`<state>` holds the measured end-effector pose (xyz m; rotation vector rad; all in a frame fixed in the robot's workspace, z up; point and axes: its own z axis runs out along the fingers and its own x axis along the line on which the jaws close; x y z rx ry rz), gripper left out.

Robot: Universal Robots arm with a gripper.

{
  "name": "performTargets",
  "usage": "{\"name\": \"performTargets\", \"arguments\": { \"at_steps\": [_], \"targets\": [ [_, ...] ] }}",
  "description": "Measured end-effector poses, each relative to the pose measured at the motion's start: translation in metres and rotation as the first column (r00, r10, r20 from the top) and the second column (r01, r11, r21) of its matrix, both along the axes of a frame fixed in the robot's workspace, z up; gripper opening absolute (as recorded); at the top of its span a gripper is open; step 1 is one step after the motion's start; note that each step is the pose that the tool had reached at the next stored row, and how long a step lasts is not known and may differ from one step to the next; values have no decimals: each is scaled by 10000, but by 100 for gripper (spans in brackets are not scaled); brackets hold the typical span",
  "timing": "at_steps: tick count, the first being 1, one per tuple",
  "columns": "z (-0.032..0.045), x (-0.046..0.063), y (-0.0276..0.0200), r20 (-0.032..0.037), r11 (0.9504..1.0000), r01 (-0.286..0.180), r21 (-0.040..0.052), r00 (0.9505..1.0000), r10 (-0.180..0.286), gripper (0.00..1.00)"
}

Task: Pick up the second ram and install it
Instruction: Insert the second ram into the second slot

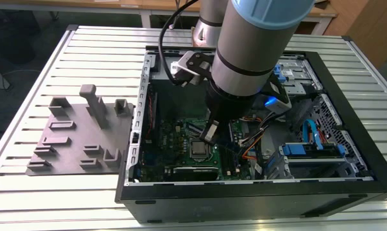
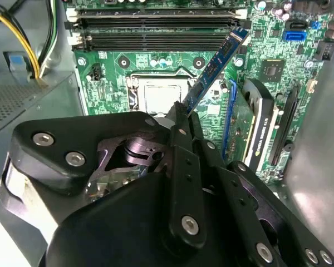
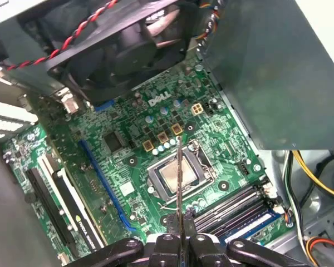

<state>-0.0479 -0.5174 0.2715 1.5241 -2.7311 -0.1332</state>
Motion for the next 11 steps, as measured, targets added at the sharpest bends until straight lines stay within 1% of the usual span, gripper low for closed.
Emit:
{"name": "performTargets", "arguments": {
  "at_steps": [5, 11],
  "targets": [
    [-1, 0, 0, 0, 9984, 567, -1, 9984, -567, 14],
    [-3, 0, 0, 0, 9927, 1204, -2, 9927, -1204, 14]
  ]
}}
